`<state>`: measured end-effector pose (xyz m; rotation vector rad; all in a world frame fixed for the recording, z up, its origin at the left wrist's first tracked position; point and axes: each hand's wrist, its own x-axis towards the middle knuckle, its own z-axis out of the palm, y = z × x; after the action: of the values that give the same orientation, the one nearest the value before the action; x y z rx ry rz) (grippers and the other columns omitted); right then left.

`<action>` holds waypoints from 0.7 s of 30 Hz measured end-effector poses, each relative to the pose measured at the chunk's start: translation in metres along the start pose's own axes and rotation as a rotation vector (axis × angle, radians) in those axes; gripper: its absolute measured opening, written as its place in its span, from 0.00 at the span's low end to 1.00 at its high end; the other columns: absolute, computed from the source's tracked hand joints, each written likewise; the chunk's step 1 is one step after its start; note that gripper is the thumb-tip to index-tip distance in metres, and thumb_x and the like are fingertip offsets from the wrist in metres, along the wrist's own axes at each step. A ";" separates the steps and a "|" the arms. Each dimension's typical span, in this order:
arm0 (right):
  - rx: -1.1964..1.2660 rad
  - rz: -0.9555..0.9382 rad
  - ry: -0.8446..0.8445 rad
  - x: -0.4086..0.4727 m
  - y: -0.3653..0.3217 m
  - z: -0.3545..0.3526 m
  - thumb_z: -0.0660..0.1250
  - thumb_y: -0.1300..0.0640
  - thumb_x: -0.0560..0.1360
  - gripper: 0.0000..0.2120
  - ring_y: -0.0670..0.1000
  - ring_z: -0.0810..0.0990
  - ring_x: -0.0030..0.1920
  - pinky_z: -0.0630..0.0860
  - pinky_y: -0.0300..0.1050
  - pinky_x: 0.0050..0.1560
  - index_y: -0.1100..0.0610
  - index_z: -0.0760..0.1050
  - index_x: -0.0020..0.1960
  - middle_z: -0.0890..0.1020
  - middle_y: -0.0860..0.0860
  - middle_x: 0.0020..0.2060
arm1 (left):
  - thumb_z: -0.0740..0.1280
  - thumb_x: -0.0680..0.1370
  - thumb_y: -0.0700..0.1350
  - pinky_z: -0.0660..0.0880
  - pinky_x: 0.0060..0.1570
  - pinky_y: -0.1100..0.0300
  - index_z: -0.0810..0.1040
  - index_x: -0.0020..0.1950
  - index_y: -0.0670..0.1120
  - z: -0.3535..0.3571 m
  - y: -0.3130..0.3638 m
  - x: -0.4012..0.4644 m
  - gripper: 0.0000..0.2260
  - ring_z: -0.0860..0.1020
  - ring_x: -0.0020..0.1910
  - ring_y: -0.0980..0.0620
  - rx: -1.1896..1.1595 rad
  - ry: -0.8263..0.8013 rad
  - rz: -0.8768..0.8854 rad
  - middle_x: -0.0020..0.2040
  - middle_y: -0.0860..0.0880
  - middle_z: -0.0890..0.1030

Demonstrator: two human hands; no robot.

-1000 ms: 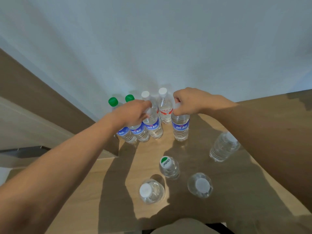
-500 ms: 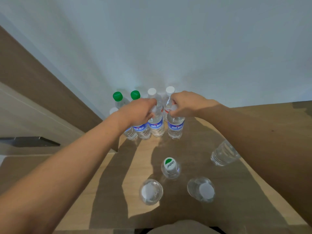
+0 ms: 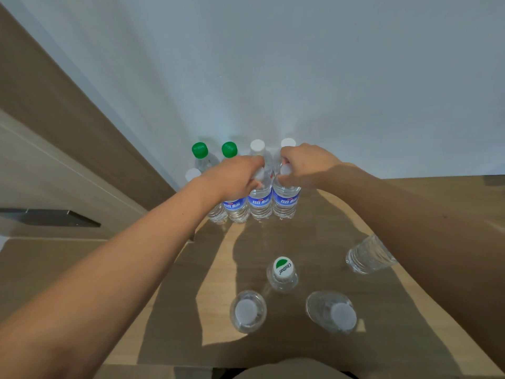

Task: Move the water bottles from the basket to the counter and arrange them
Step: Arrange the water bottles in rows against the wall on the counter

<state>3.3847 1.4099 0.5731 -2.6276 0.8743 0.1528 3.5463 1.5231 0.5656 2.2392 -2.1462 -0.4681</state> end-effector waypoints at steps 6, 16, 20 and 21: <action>0.022 0.075 -0.055 0.000 -0.005 0.002 0.66 0.47 0.74 0.12 0.55 0.74 0.44 0.67 0.45 0.38 0.52 0.69 0.52 0.73 0.51 0.43 | 0.65 0.79 0.46 0.72 0.44 0.50 0.71 0.55 0.43 0.000 0.004 0.000 0.09 0.74 0.45 0.44 -0.012 0.000 -0.049 0.45 0.46 0.74; 0.135 0.150 -0.005 -0.019 -0.007 0.007 0.69 0.42 0.73 0.26 0.56 0.75 0.46 0.70 0.47 0.43 0.55 0.66 0.63 0.77 0.54 0.48 | 0.66 0.77 0.56 0.68 0.49 0.52 0.71 0.64 0.48 -0.006 0.008 -0.008 0.19 0.77 0.53 0.42 0.176 0.078 -0.077 0.53 0.45 0.80; 0.197 0.124 0.093 -0.047 -0.007 0.001 0.70 0.41 0.73 0.27 0.57 0.76 0.44 0.69 0.48 0.41 0.55 0.64 0.63 0.74 0.49 0.40 | 0.67 0.77 0.56 0.70 0.60 0.47 0.68 0.73 0.48 -0.011 0.014 -0.037 0.26 0.75 0.60 0.41 0.071 0.295 -0.088 0.61 0.44 0.77; 0.192 0.109 0.118 -0.055 -0.007 0.000 0.69 0.43 0.74 0.25 0.57 0.76 0.44 0.68 0.47 0.40 0.56 0.64 0.63 0.74 0.49 0.39 | 0.67 0.77 0.55 0.70 0.60 0.46 0.69 0.72 0.47 -0.012 0.018 -0.047 0.26 0.75 0.60 0.41 0.025 0.344 -0.093 0.61 0.44 0.77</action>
<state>3.3450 1.4458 0.5870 -2.4319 1.0185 -0.0569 3.5303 1.5657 0.5907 2.2412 -1.8925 -0.0476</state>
